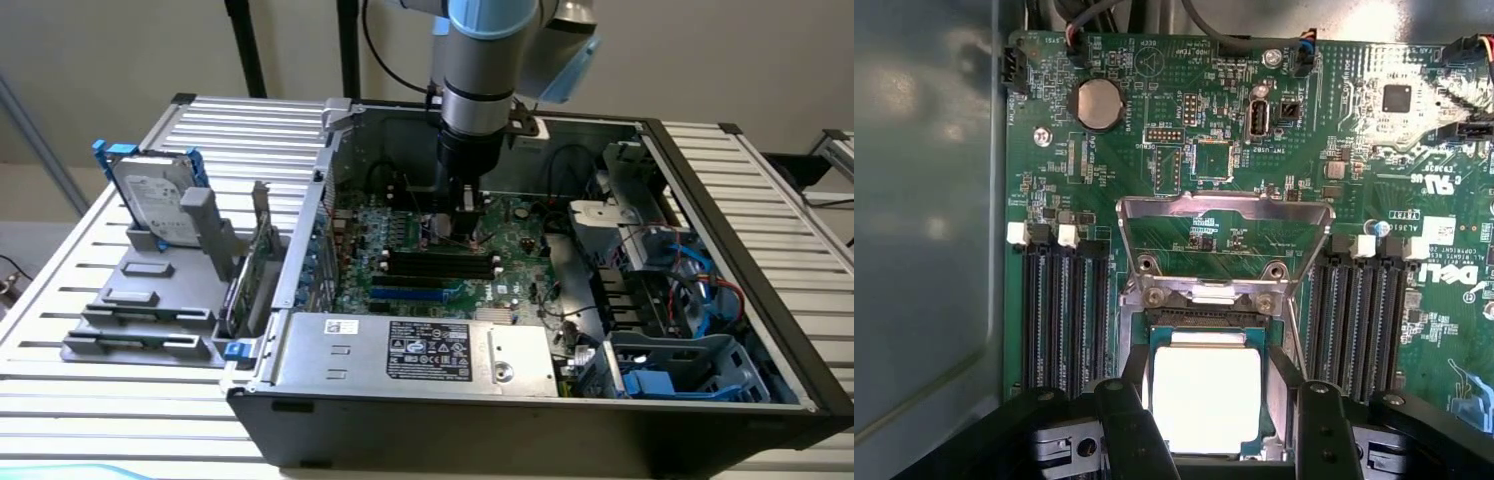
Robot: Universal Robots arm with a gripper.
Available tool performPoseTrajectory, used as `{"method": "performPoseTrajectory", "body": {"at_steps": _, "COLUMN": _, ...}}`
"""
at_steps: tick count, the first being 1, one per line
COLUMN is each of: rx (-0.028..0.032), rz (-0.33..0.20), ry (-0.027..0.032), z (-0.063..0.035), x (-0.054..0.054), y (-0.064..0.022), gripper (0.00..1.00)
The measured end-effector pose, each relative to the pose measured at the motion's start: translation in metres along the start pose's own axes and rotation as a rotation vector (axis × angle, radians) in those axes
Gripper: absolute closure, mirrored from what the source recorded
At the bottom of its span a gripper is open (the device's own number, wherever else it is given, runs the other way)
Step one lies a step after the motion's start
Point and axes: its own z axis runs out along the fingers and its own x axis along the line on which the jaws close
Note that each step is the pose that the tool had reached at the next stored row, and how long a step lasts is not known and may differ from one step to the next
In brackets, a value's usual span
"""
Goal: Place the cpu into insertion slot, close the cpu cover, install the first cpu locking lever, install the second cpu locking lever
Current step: 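Place the cpu into insertion slot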
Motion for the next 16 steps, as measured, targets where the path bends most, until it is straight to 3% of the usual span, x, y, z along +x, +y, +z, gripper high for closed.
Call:
{"method": "performPoseTrajectory", "body": {"at_steps": 7, "rx": -0.0010, "rz": 0.013, "ry": -0.0015, "z": 0.0018, "x": 0.0000, "y": 0.0001, "gripper": 0.45}}
{"method": "performPoseTrajectory", "body": {"at_steps": 16, "rx": -0.0041, "rz": 0.029, "ry": -0.0110, "z": 0.0040, "x": -0.0001, "y": 0.0000, "gripper": 0.45}}
